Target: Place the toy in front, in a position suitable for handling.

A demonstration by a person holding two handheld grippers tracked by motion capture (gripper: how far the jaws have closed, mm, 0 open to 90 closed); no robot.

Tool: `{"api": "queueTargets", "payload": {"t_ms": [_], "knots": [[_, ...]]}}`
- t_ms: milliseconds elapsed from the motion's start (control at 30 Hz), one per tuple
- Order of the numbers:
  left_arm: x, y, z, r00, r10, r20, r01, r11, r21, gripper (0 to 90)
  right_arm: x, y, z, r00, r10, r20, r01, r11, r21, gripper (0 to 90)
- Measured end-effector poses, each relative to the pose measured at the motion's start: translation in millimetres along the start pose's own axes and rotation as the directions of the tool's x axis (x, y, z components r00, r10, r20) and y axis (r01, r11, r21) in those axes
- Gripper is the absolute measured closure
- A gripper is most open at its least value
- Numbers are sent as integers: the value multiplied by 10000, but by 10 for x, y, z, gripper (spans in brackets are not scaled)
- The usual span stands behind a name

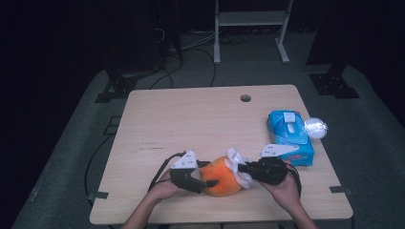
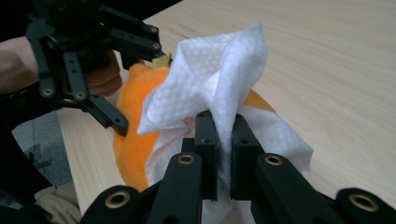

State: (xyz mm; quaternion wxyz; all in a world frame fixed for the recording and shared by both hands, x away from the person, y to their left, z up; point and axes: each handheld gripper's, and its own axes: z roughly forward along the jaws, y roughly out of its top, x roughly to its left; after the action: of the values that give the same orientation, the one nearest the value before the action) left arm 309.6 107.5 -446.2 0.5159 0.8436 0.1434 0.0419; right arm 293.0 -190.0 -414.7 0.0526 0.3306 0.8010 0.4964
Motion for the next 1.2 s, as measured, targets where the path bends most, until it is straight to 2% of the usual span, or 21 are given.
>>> {"api": "queueTargets", "payload": {"t_ms": [100, 133, 200, 267, 333, 400, 467, 500, 600, 633, 700, 800, 867, 900, 967, 1033, 1100, 1200], "knots": [[1, 3, 9, 10000, 7, -1, -7, 10000, -2, 302, -131, -49, -21, 9975, 396, 583, -408, 9990, 197, 838], [3, 0, 10, 10000, 2, -2, -2, 10000, -10, 302, -143, -54, -34, 9969, 491, 614, -501, 9987, 133, 839], [2, -2, 15, 10000, -9, -10, 9, 10000, -45, 302, -78, -17, -71, 9984, 287, 485, -279, 9995, -167, 839], [-4, 0, 24, 10000, -15, -15, 15, 10000, -55, 301, 17, 36, -81, 9999, -110, 121, 116, 9986, -509, 839], [-15, -5, 34, 10000, -24, 22, 24, 10000, -74, 299, 109, 76, -46, 9986, -521, 22, 521, 9977, -436, 838], [-20, -6, 36, 10000, -25, 31, 25, 10000, -59, 299, 106, 60, -5, 9985, -543, 13, 543, 9982, -263, 838], [-33, 2, 47, 10000, -17, -11, 17, 10000, -56, 299, 21, 19, 10, 9998, -185, -91, 182, 9995, -256, 839], [-37, 4, 48, 10000, 13, -4, -13, 10000, -34, 299, -38, -3, 2, 9998, -108, 184, 111, 9998, -183, 839], [-55, -2, 44, 9995, 277, 135, -277, 9996, -2, 299, -152, -40, -41, 9976, 338, 601, -331, 9994, -134, 839], [-61, -4, 46, 9994, 305, 159, -305, 9995, -9, 300, -157, -39, -63, 9974, 352, 623, -341, 9992, -192, 839], [-75, 1, 54, 9988, 436, 212, -436, 9990, 18, 300, -127, -16, -77, 9987, 369, 359, -356, 9986, -386, 838], [-94, 4, 58, 9980, 575, 266, -576, 9983, 24, 299, -85, 3, -43, 9997, 72, 234, -67, 9998, -195, 837], [-111, 9, 65, 9974, 658, 282, -659, 9978, 21, 298, -145, -28, -27, 9994, 337, 119, -337, 9994, -24, 835], [-125, 15, 69, 9966, 765, 303, -767, 9970, 62, 298, -180, -42, -27, 9988, 454, 209, -456, 9989, 92, 835], [-161, 25, 79, 9939, 1051, 323, -1055, 9944, 104, 296, -220, -61, -51, 9969, 736, 278, -737, 9973, 26, 836], [-194, 25, 87, 9909, 1289, 383, -1294, 9916, 93, 293, -164, -37, -76, 9980, 591, 203, -588, 9982, -115, 836], [-219, 25, 97, 9877, 1503, 421, -1509, 9885, 116, 288, -83, 6, -81, 9992, 376, -114, -380, 9987, -329, 836], [-232, 29, 103, 9873, 1537, 400, -1544, 9879, 130, 280, -37, 32, -34, 9999, 46, -147, -49, 9997, -219, 836]]}}
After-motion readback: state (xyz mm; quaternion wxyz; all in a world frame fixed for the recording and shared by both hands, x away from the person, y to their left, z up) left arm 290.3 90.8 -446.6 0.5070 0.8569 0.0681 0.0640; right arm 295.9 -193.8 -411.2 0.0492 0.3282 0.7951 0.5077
